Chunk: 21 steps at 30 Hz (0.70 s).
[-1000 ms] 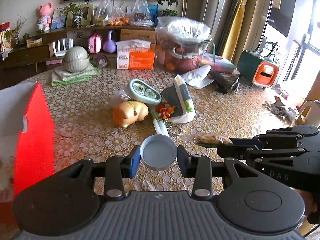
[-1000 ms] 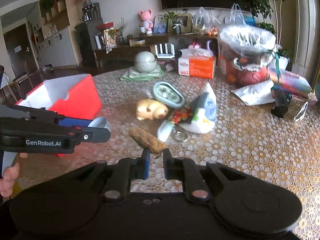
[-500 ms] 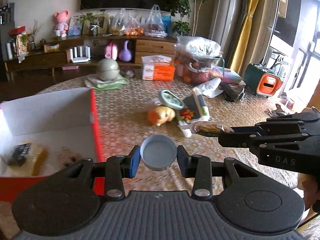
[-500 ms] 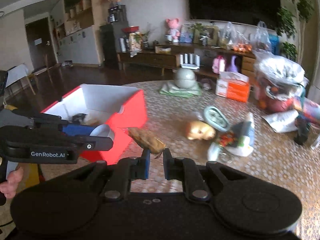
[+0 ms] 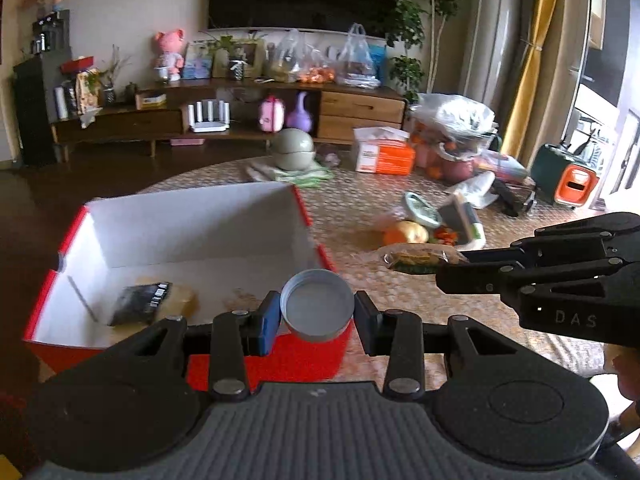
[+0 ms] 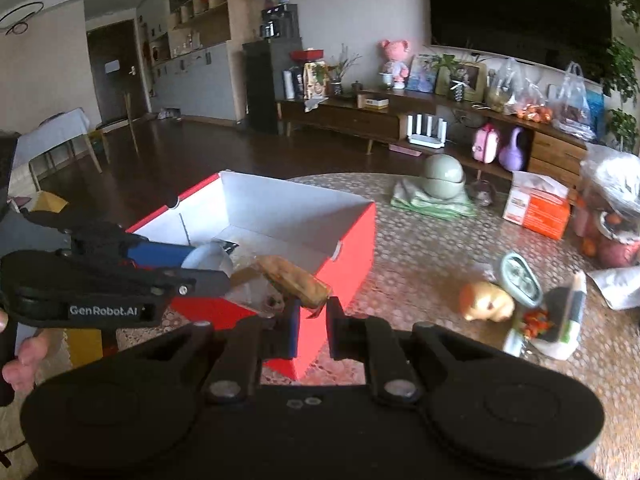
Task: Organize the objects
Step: 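Carry the lid and biscuit to the red box while the right releases the biscuit inside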
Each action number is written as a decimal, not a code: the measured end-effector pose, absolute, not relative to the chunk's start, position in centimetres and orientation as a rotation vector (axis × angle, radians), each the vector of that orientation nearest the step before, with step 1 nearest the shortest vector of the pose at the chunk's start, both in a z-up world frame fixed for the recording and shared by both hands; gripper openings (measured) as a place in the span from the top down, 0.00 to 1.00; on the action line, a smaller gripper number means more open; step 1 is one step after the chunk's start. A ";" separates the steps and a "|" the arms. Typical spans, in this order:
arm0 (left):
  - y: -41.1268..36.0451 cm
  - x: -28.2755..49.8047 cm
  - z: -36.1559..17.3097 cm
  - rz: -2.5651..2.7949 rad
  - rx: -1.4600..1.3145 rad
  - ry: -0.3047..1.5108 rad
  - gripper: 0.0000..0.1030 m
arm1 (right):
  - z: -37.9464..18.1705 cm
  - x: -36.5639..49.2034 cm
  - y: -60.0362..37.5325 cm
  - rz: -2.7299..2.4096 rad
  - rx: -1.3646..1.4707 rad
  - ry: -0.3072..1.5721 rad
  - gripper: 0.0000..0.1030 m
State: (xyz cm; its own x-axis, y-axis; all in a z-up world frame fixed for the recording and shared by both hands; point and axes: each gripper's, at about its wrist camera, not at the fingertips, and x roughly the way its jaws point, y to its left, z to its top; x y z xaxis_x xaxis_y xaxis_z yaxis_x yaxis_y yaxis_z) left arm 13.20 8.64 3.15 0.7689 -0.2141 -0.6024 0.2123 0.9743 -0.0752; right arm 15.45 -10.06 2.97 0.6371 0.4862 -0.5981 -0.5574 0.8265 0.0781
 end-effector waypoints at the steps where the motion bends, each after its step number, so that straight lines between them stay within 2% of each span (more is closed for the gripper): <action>1: 9.2 13.3 3.2 -0.224 0.000 0.653 0.63 | 3.0 15.8 -9.6 0.601 -0.122 0.650 0.88; 12: 13.7 17.5 3.7 -0.138 0.035 0.667 0.63 | 2.2 19.1 -4.5 0.658 -0.197 0.685 0.88; 21: 16.2 23.1 1.9 -0.081 0.096 0.732 0.63 | 0.2 21.5 -0.2 0.671 -0.309 0.704 0.88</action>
